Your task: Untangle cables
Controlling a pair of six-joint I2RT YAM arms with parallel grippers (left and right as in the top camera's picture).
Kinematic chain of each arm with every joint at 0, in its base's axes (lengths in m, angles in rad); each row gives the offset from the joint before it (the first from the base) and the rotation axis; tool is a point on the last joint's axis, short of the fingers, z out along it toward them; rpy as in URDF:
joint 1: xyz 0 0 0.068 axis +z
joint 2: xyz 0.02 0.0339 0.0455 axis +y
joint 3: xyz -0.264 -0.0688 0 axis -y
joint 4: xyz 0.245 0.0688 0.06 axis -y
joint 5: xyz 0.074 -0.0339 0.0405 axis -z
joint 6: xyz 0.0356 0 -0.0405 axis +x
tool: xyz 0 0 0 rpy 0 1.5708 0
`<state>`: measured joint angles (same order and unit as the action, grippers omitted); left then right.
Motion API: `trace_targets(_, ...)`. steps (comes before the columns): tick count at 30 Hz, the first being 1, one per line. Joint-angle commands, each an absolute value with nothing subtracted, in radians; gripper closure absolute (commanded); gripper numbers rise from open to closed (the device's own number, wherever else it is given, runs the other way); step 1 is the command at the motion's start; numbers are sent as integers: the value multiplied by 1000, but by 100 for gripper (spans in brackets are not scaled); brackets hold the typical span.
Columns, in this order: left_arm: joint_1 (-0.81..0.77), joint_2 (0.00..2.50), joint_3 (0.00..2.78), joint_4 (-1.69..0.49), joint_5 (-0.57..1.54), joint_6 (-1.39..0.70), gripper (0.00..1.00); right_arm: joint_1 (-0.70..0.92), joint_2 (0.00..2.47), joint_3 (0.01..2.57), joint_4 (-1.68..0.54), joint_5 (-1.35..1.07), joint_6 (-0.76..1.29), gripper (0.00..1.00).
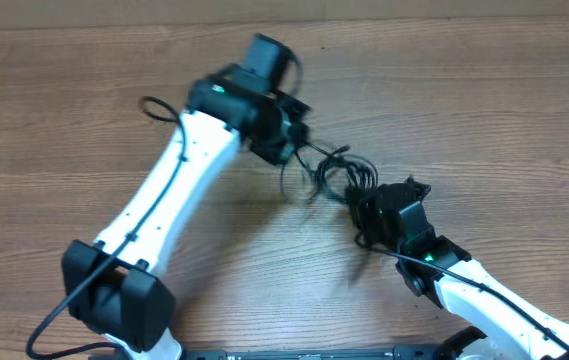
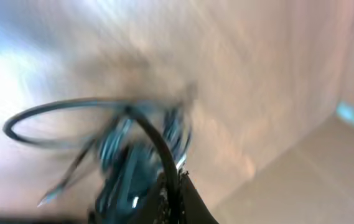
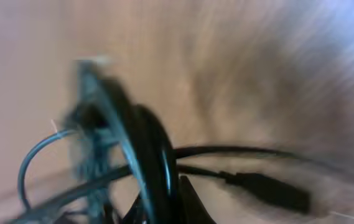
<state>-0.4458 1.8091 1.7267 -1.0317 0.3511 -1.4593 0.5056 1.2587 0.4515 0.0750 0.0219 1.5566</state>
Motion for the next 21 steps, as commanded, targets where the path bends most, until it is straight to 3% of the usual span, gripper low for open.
trace_targets(1,-331,1798,1743,-1029,198,-1216,96,460,1214,452,-6,-49,1293,96)
trace_targets(3,-268,1798,1743,-1057,137,-1105,96,422,1164,454,-14,-72,1217,96)
trace_targets(7,-198,1798,1743,-1121,86,-1074,96,372,1079,466,-36,-81,1139,96)
trace_targets(10,-180,1798,1743,-1119,121,-970,78,358,1046,481,-59,-86,1079,96)
trace_targets(12,-181,1798,1743,-1103,119,-860,73,358,1042,493,-59,-104,1008,96)
trace_targets(15,-177,1798,1743,-1095,-7,-764,90,358,1042,511,-97,-113,918,96)
trace_targets(16,-172,1798,1743,-1097,-52,-773,90,357,1042,520,-125,-112,905,96)
trace_targets(17,-165,1798,1743,-1096,-67,-780,86,358,1042,527,-150,-110,888,96)
trace_targets(19,-151,1798,1743,-1088,-9,-780,65,358,1042,540,-182,-115,854,96)
trace_targets(21,-149,1800,1742,-1068,143,-718,53,358,1042,548,-190,-126,811,96)
